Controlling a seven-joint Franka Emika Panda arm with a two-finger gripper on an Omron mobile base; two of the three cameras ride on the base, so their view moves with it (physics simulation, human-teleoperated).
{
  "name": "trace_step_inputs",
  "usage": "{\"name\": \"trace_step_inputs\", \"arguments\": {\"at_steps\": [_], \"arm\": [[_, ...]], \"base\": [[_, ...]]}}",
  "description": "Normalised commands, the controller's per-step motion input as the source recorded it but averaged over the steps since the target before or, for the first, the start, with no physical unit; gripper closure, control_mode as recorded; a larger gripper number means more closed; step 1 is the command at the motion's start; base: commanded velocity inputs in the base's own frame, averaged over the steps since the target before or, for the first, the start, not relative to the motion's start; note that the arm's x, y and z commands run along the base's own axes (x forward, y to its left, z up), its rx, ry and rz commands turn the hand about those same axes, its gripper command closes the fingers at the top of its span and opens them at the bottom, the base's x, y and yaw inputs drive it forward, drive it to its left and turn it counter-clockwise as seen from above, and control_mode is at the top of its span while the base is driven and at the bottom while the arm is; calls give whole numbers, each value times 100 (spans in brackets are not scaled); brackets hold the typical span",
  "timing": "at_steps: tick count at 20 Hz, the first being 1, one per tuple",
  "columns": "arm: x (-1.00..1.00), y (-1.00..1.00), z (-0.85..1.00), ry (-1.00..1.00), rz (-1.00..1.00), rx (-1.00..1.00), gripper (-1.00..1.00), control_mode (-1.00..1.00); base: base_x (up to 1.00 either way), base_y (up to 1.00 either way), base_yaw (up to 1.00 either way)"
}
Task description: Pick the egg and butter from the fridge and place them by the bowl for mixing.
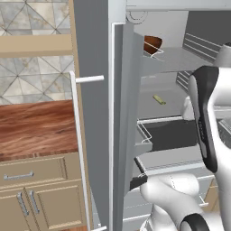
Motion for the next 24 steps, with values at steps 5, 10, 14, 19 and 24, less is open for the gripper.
{"name": "trace_step_inputs", "arguments": {"at_steps": [5,10,14,19,24], "arm": [[-45,0,0,2,1,0,100,-100],[-50,3,0,2,1,-1,100,-100],[-62,5,0,6,0,0,100,-100],[-21,0,0,0,0,0,100,100],[0,0,0,0,0,0,100,100]], "base": [[0,0,0],[0,0,0],[0,0,0],[-3,0,0],[-93,-2,6]]}}
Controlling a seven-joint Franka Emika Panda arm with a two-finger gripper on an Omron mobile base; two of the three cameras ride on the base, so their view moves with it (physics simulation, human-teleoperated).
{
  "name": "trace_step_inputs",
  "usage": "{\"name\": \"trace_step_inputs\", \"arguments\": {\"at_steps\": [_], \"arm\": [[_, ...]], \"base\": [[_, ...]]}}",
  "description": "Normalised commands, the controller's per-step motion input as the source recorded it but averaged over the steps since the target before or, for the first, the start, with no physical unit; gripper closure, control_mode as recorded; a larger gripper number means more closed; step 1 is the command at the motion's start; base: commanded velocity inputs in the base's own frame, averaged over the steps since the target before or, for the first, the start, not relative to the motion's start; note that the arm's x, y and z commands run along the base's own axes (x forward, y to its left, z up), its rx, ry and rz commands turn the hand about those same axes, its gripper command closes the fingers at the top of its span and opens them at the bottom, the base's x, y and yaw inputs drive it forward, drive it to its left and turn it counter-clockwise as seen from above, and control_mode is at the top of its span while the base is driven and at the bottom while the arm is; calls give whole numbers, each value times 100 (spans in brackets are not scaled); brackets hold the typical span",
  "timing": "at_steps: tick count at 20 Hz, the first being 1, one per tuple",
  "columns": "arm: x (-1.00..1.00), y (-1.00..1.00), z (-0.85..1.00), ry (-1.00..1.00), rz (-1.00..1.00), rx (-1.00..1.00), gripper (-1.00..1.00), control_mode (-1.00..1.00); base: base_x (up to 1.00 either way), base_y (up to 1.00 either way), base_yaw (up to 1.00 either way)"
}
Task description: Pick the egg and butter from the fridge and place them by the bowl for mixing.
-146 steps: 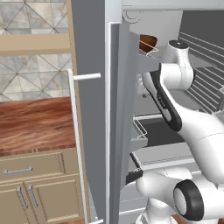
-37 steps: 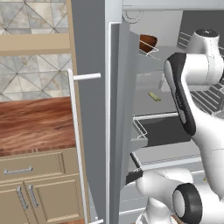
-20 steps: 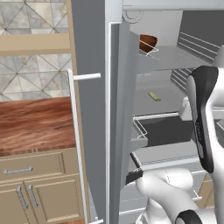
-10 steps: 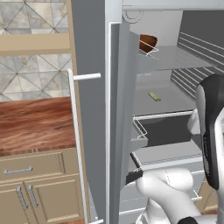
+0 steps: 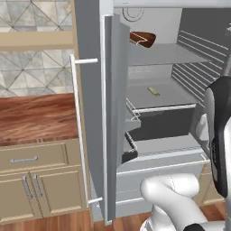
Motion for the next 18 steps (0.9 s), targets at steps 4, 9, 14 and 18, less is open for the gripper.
{"name": "trace_step_inputs", "arguments": {"at_steps": [4,9,14,18], "arm": [[0,0,0,0,0,0,100,100],[0,0,0,0,0,0,100,100],[0,0,0,0,0,0,100,100],[0,0,0,0,0,0,100,100]], "base": [[-62,-16,41],[-6,-12,69],[-6,-49,78],[-11,-29,89]]}}
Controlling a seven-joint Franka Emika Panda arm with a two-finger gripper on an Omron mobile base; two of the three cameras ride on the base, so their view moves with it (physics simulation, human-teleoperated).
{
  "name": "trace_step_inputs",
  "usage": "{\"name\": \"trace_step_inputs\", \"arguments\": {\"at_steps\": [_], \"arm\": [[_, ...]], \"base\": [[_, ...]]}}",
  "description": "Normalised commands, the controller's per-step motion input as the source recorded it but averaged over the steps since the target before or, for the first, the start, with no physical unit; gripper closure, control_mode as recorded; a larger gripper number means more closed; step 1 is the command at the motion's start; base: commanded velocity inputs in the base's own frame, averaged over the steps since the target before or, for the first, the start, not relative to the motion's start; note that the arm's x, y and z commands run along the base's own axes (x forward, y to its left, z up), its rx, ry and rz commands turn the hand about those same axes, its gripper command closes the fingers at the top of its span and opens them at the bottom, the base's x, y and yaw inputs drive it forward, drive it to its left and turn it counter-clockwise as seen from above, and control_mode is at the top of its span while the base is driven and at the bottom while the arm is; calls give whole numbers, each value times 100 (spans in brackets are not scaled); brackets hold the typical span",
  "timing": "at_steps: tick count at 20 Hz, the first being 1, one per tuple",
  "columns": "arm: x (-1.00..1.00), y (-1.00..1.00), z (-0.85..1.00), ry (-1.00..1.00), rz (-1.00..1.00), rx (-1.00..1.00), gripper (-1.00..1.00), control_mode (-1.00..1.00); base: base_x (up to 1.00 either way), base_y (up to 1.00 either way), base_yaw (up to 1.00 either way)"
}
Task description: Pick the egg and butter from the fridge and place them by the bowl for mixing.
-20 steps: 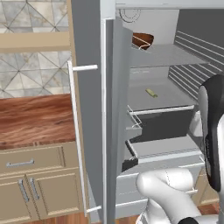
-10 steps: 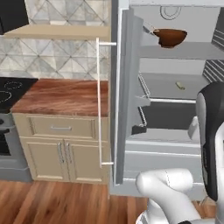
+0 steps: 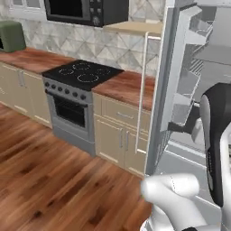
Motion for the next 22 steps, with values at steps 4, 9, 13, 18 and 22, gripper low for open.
{"name": "trace_step_inputs", "arguments": {"at_steps": [4,9,13,18,22], "arm": [[0,0,0,0,0,0,100,100],[0,0,0,0,0,0,100,100],[0,0,0,0,0,0,100,100],[0,0,0,0,0,0,100,100],[0,0,0,0,0,0,100,100]], "base": [[-12,-1,100],[-9,0,100],[-16,4,100],[-19,22,100],[-1,54,93]]}}
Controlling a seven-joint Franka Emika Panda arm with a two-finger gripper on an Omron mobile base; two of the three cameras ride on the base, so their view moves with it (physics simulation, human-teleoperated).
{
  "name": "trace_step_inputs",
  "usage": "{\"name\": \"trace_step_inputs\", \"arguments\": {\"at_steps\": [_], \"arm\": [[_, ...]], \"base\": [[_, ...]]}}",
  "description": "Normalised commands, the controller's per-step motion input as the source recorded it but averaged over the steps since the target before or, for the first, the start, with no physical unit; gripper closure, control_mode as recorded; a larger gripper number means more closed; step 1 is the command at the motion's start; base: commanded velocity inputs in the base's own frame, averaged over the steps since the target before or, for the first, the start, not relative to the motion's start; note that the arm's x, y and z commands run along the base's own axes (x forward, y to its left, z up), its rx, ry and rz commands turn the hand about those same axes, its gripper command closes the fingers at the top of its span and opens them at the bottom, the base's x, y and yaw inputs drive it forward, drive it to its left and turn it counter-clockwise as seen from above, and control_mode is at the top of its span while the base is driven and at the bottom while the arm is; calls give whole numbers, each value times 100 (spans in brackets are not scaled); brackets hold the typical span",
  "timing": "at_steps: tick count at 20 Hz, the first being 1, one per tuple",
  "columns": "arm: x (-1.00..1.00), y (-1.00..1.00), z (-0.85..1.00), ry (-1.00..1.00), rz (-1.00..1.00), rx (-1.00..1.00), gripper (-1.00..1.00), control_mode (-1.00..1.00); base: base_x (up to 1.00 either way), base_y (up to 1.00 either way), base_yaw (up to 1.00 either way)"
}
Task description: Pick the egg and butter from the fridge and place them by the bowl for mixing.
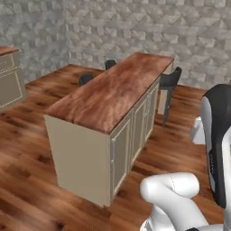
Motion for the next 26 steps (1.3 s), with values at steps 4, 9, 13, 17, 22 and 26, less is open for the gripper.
{"name": "trace_step_inputs", "arguments": {"at_steps": [4,9,13,17,22,26], "arm": [[0,0,0,0,0,0,100,100],[0,0,0,0,0,0,100,100],[0,0,0,0,0,0,100,100],[0,0,0,0,0,0,100,100],[0,0,0,0,0,0,100,100],[0,0,0,0,0,0,100,100]], "base": [[-1,52,94],[29,60,74],[99,73,35],[100,80,23],[100,82,20],[100,43,15]]}}
